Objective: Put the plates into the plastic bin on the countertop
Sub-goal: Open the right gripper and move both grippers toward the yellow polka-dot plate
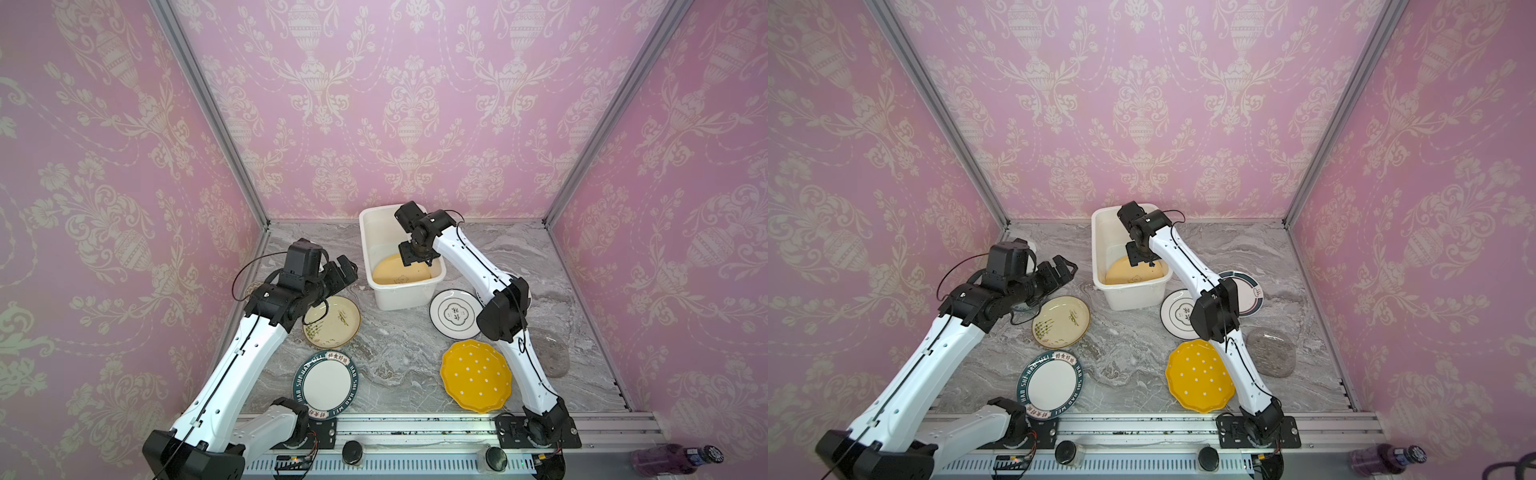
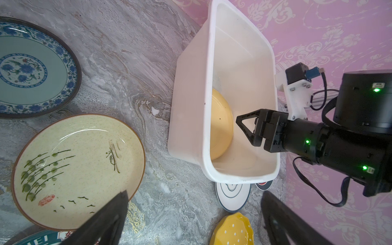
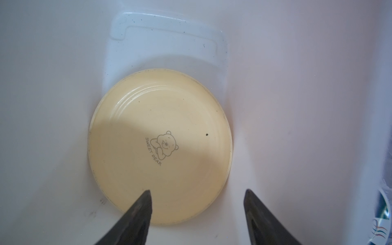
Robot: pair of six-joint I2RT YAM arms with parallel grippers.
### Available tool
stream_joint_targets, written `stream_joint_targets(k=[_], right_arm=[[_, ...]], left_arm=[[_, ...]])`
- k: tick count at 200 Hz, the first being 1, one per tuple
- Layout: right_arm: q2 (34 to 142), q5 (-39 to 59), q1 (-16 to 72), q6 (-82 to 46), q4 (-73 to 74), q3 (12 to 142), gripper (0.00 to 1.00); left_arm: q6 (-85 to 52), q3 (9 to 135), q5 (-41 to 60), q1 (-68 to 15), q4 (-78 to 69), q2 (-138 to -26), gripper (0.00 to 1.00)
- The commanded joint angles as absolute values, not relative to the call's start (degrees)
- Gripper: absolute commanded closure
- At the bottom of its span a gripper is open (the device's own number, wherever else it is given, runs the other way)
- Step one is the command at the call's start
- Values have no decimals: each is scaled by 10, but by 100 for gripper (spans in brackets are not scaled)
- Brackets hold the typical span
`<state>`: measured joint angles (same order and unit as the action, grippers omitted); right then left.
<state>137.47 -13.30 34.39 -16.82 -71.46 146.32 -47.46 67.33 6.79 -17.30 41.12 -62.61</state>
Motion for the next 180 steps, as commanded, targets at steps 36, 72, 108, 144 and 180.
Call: stream_joint_targets(k=[36,72,108,144,180], right_arm=[[1324,-162,353,-166,-725,1506,27],[1267,-145,354,-174,-726,1503,27],[1183,-73,344,-190,-754,1441,25],[1098,-15,315,-208,-826,1339,24],[981,7,288,-205,-840,1135,23]], left_arm=[[-469,669,75,-167,406,-604,1],[-463,678,80,-167,416,-594,1],[-471,685,112,-167,432,-581,1],[-480,701,153,-184,470,-579,1],[-485,718,148,-261,503,-608,1]])
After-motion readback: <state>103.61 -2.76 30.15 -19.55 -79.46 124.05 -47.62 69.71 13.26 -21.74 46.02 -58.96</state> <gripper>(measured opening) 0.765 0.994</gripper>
